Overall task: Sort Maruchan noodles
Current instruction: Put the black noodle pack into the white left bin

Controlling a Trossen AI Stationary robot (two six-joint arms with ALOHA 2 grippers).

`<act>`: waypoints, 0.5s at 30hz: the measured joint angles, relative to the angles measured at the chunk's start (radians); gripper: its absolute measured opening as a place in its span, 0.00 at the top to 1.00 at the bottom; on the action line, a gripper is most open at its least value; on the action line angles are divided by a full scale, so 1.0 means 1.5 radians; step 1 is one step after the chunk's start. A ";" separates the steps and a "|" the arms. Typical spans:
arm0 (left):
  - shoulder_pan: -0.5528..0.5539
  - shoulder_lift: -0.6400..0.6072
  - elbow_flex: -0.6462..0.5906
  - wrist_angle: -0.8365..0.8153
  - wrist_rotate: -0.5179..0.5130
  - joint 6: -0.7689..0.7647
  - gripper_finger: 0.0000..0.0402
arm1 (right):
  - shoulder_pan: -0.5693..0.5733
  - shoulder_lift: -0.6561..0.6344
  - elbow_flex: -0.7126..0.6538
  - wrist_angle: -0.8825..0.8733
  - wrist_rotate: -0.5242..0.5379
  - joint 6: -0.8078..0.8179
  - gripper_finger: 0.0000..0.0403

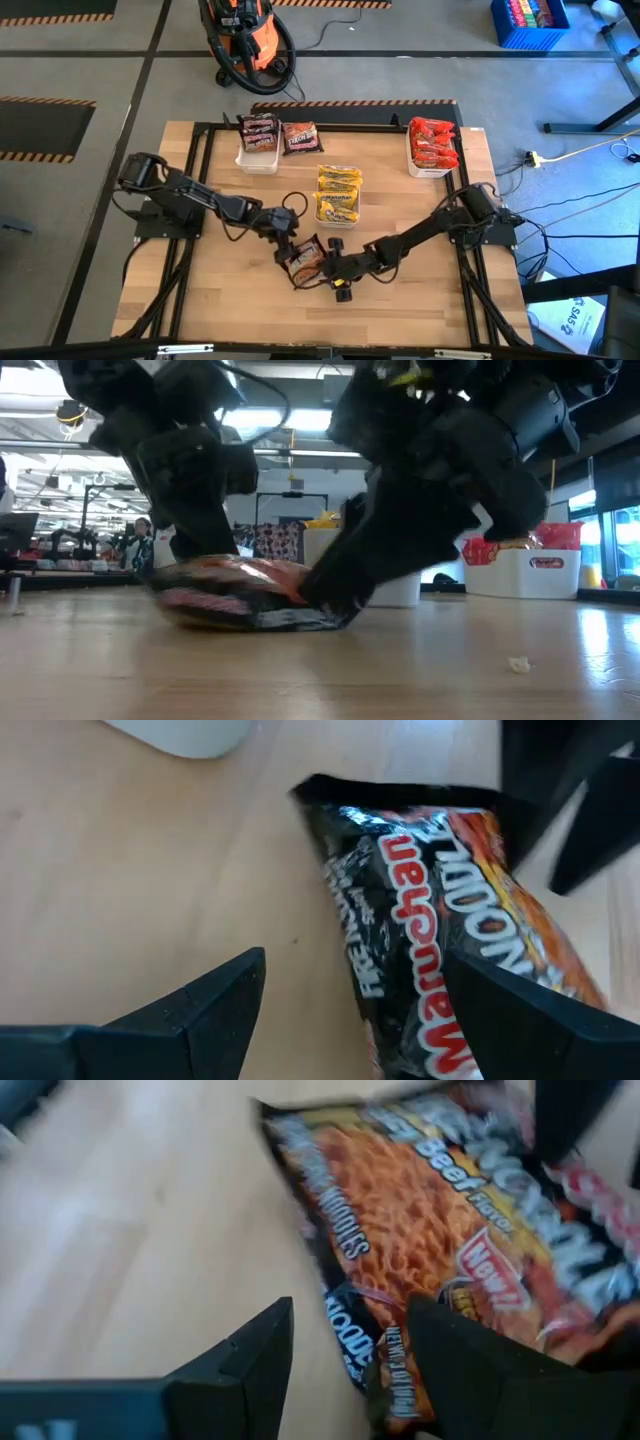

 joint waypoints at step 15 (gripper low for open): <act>0.011 0.092 0.000 0.150 0.175 -0.090 0.25 | 0.001 0.000 0.000 -0.002 0.004 0.011 0.52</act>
